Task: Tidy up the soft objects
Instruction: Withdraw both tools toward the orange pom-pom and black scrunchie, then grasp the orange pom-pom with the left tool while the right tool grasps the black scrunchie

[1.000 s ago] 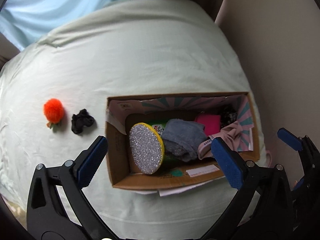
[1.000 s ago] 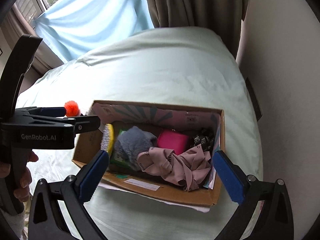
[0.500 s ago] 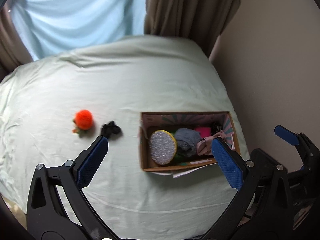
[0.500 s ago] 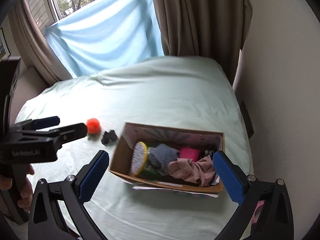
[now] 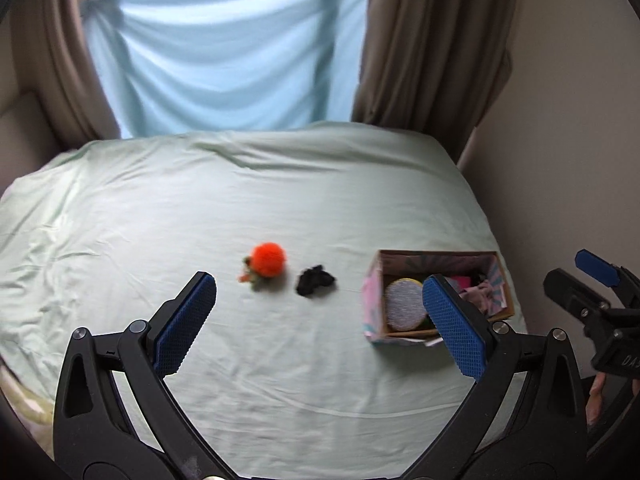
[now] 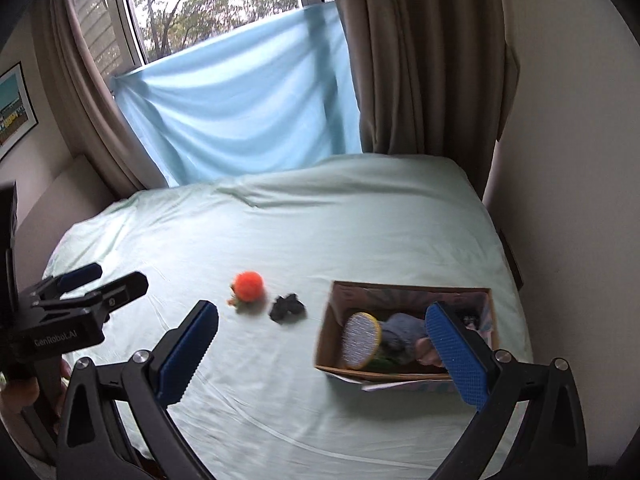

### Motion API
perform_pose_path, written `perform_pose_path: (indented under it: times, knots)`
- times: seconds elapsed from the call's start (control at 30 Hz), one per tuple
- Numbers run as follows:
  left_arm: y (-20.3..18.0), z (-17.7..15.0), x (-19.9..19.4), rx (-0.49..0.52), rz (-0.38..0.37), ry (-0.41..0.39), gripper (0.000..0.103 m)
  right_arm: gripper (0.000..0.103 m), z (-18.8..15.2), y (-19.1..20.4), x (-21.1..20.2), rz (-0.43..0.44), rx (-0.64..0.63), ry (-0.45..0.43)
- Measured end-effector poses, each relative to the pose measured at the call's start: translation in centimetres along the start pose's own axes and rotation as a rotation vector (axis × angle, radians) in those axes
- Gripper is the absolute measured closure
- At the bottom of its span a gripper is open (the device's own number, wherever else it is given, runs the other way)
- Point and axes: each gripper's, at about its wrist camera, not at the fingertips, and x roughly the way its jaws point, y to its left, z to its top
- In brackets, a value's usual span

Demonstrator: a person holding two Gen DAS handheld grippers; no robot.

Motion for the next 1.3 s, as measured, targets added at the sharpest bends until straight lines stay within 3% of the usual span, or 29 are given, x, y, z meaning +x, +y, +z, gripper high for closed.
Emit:
perform_pose_path:
  times: [0.17, 0.43, 0.6, 0.83, 1.1, 1.3]
  knots:
    - [4.3, -0.5, -0.2, -0.007, -0.001, -0.013, 0.0, 0.0, -0.4, 3.9, 0.1, -0.009, -0.019, -0.026]
    - [9.8, -0.7, 3.1, 0.014, -0.036, 0.007, 0.0, 0.0, -1.0, 8.2, 4.6, -0.006, 0.022, -0.03]
    - [12.5, -1.3, 8.8, 0.058, -0.072, 0.028, 0.0, 0.0, -1.8, 10.1, 9.5, -0.05, 0.034, -0.043]
    - [15.1, -2.7, 18.2, 0.108, -0.129, 0.033, 0.001, 0.0, -4.5, 10.6, 19.6, -0.108, 0.042, -0.045]
    - [16.1, -4.9, 29.9, 0.151, -0.169, 0.059, 0.001, 0.0, -8.8, 10.8, 30.4, -0.129, -0.026, -0.001]
    - [15.7, -6.5, 36.6, 0.157, -0.194, 0.078, 0.001, 0.0, -11.1, 9.0, 36.3, -0.157, 0.001, 0.015]
